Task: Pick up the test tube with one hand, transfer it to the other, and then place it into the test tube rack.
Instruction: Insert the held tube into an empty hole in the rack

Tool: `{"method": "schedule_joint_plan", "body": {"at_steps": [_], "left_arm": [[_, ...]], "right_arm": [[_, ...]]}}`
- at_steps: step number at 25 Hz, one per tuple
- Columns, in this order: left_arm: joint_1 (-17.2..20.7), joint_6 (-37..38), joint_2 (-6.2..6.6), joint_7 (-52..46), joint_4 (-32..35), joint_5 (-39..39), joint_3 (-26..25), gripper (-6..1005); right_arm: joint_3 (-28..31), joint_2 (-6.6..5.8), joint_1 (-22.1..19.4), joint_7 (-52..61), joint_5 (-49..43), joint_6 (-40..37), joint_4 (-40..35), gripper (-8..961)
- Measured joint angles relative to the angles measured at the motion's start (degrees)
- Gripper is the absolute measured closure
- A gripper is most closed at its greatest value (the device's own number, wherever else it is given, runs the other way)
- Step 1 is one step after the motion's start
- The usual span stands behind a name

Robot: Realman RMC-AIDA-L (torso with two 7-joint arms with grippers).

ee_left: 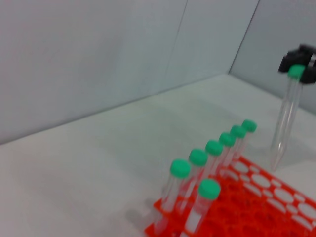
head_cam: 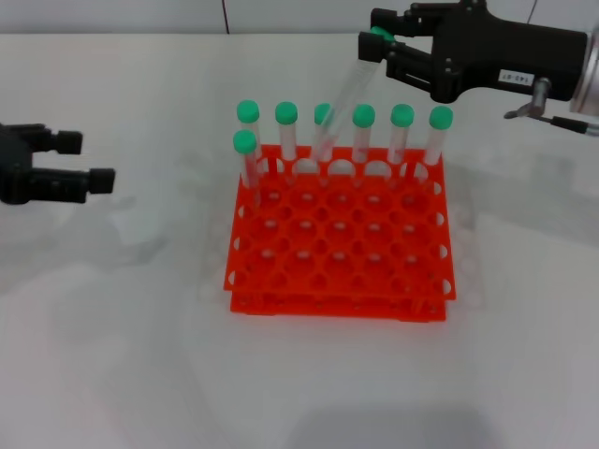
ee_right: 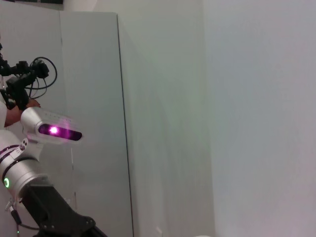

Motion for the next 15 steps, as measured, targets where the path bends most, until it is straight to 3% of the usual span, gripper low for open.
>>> {"method": "schedule_joint_plan", "body": {"at_steps": [7,15], "left_arm": [[-0.5,0.3,1.66,3.2,-1.7,4.4,0.1,124],[-0.9,2.0,1.74,7.1,-1.7,7.2,0.1,124]], "right_arm": [[-3.4,0.03,0.2,0.1,1.6,2.5,0.0,672],[-6.5,0.01,0.5,0.6,2.3,4.9,-0.4,672]]}}
